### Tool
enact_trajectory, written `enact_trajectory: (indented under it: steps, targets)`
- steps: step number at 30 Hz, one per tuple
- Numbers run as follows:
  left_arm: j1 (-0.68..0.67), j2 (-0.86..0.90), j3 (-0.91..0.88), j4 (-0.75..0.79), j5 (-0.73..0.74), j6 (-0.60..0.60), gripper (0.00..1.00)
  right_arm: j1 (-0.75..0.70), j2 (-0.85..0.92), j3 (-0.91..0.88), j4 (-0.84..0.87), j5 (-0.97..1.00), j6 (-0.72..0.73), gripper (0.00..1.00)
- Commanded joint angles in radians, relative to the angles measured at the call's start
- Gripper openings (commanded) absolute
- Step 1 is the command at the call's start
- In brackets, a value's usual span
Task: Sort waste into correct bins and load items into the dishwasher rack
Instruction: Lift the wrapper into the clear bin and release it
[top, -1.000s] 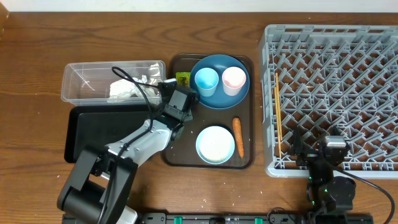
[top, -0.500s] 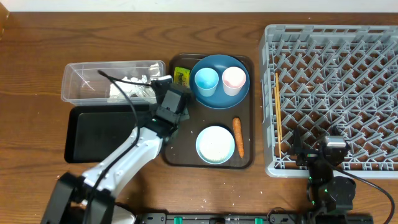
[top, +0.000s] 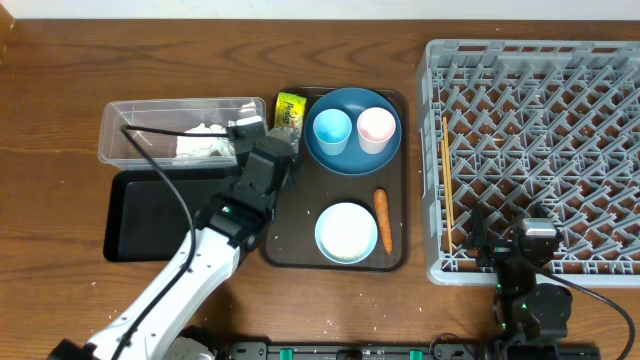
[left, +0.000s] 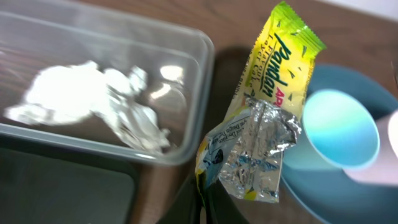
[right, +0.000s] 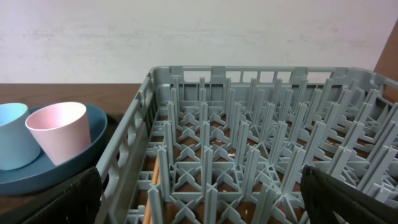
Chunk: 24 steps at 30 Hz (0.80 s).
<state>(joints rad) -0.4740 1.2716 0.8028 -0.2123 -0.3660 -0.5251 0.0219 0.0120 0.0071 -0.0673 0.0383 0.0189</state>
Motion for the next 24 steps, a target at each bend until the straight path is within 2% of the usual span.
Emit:
enact_trajectory:
  steps: [1,6,12,17,21,22,23,24]
  targets:
    - [0.01,-0.038,0.002,-0.002,-0.158,-0.049,0.06,0.004,-0.005,-0.002,-0.004,0.01,0.014,0.99]
    - [0.076,-0.046,0.001,0.016,-0.237,-0.06,0.06,0.004,-0.005,-0.002,-0.004,0.01,0.014,0.99]
    - [0.225,0.02,0.001,0.026,-0.24,-0.076,0.06,0.004,-0.005,-0.002,-0.004,0.01,0.014,0.99]
    - [0.343,0.095,0.001,0.047,-0.146,-0.121,0.06,0.004,-0.005,-0.002,-0.004,0.01,0.014,0.99]
    - [0.382,0.131,0.001,0.071,-0.085,-0.124,0.07,0.004,-0.005,-0.002,-0.004,0.01,0.014,0.99]
    - [0.384,0.136,0.001,0.073,-0.086,-0.124,0.1,0.004,-0.005,-0.002,-0.004,0.01,0.014,0.99]
    - [0.384,0.141,0.001,0.076,-0.087,-0.124,0.17,0.004,-0.005,-0.002,-0.004,0.01,0.014,0.99]
    - [0.384,0.142,0.001,0.08,-0.087,-0.124,0.34,0.004,-0.005,-0.002,-0.004,0.01,0.014,0.99]
